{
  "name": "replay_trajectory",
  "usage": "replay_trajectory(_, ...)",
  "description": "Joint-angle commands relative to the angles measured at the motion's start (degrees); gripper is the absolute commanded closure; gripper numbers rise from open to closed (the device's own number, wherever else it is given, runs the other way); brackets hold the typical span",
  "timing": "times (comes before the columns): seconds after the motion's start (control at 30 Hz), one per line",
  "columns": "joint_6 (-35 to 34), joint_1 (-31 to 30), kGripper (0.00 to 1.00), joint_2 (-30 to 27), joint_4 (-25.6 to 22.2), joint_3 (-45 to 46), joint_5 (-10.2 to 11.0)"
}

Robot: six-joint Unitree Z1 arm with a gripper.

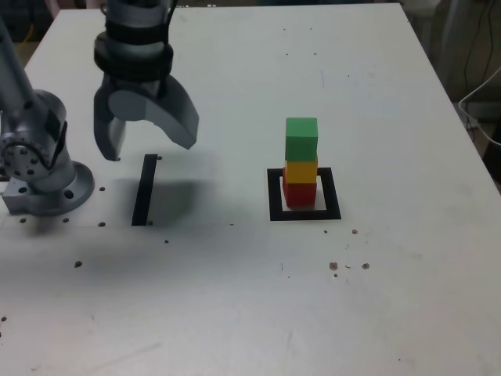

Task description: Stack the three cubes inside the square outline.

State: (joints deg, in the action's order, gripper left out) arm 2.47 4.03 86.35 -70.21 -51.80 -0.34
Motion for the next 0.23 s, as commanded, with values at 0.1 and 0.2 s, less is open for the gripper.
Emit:
replay_trajectory(0.1,-0.97,0.10,0.00,-1.75,-0.02,0.49,-0.70)
replay_trajectory(0.2,-0.97,0.10,0.00,-2.09,2.58,0.82,-0.60)
